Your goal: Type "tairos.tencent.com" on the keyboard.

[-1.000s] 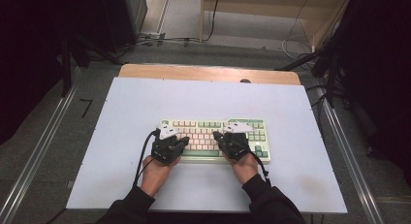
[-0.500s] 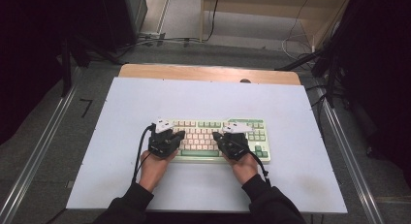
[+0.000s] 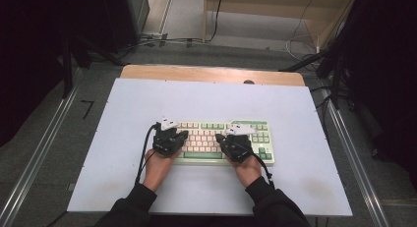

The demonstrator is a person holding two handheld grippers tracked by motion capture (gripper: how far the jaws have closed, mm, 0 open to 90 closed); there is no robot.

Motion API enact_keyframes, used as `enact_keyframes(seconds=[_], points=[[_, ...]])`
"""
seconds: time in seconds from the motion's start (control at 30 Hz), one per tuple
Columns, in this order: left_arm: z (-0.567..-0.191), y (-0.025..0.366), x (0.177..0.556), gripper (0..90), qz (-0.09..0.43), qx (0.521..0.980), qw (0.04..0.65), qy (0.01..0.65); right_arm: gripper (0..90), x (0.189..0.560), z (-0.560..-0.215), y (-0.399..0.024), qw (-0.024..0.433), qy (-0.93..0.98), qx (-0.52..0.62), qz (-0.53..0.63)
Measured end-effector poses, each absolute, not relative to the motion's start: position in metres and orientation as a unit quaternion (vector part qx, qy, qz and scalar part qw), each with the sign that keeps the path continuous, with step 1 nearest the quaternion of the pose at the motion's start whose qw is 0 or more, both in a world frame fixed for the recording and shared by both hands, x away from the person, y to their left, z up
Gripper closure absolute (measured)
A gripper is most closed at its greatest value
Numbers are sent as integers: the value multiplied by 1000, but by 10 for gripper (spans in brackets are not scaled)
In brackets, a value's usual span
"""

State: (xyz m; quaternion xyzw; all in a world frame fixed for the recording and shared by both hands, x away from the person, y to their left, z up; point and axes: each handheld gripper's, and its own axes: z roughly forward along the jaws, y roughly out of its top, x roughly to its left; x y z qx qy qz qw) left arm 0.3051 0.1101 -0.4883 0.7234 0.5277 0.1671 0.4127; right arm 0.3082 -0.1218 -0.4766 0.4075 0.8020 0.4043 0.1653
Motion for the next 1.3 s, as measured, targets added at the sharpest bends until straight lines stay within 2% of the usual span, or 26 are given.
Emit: enact_keyframes(seconds=[1.3], points=[[-479,115,297,900,169,720,428,520,875,302,-479,-115,157,811,394,403]])
